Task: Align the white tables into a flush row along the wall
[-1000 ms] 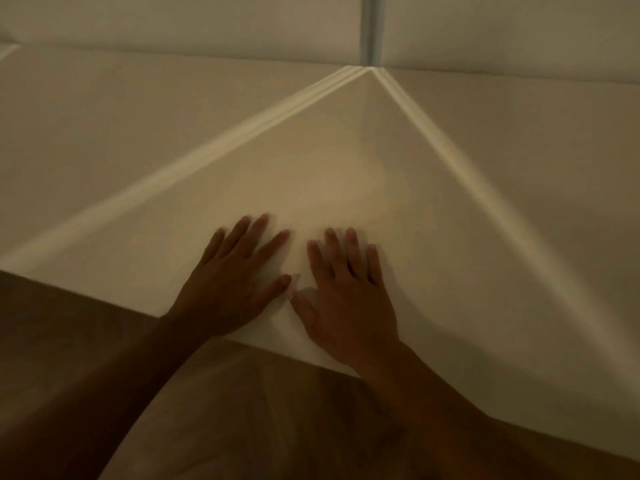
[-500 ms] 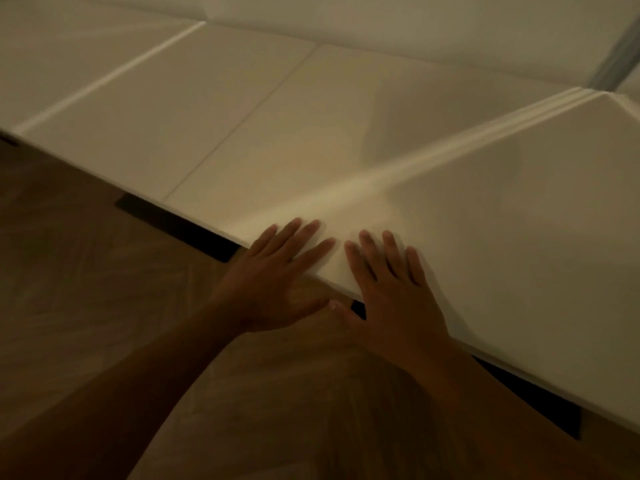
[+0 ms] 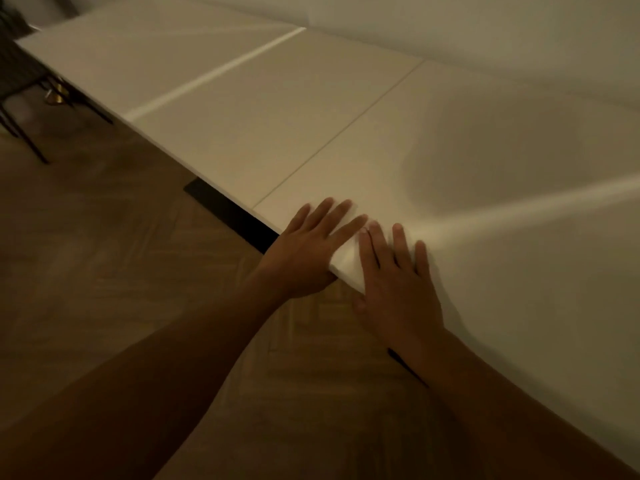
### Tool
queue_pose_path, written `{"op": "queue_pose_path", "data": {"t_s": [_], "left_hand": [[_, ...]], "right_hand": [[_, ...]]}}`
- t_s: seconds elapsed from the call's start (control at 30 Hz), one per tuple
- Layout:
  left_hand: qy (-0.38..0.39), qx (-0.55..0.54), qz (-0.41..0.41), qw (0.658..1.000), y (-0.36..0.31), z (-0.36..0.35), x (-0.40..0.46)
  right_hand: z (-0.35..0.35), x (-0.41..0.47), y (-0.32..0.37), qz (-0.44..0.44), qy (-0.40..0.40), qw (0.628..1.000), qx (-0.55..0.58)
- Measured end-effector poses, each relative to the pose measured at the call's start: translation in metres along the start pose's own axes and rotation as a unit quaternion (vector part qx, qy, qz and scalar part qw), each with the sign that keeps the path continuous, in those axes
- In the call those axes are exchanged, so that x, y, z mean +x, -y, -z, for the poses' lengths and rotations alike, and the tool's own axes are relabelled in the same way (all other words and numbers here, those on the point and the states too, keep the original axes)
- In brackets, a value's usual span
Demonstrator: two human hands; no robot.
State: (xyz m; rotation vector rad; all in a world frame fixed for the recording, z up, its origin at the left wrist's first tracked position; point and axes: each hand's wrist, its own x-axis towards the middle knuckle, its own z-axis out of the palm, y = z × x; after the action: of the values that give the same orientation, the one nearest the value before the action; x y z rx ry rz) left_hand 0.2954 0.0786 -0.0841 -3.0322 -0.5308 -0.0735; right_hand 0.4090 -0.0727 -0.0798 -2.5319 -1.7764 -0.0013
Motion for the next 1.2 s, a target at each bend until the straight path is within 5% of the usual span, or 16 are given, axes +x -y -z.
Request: {"op": "queue_pose_path", "data": {"t_s": [0.33, 0.57, 0.87, 1.2], "left_hand": [[-0.022, -0.032, -0.038, 0.998, 0.098, -0.012, -0.007], [-0.014, -0.015, 0.008, 1.0, 0.212, -0.019, -0.011], [-0.095, -0.005, -0.104, 0.99, 0.208, -0.034, 0.016], [-0.09, 0.014, -0.077, 0.993, 0.194, -0.035, 0.009]], "right_hand": [[-0.008, 0.077, 0.053, 0.029, -0.013, 0.999, -0.023], [-0.003, 0.122, 0.11, -0.076, 0.024, 0.996, -0.043], [-0.008, 0.148, 0.137, -0.112, 0.015, 0.993, -0.044], [-0.007, 0.143, 0.144, -0.114, -0.009, 0.993, -0.043]]}}
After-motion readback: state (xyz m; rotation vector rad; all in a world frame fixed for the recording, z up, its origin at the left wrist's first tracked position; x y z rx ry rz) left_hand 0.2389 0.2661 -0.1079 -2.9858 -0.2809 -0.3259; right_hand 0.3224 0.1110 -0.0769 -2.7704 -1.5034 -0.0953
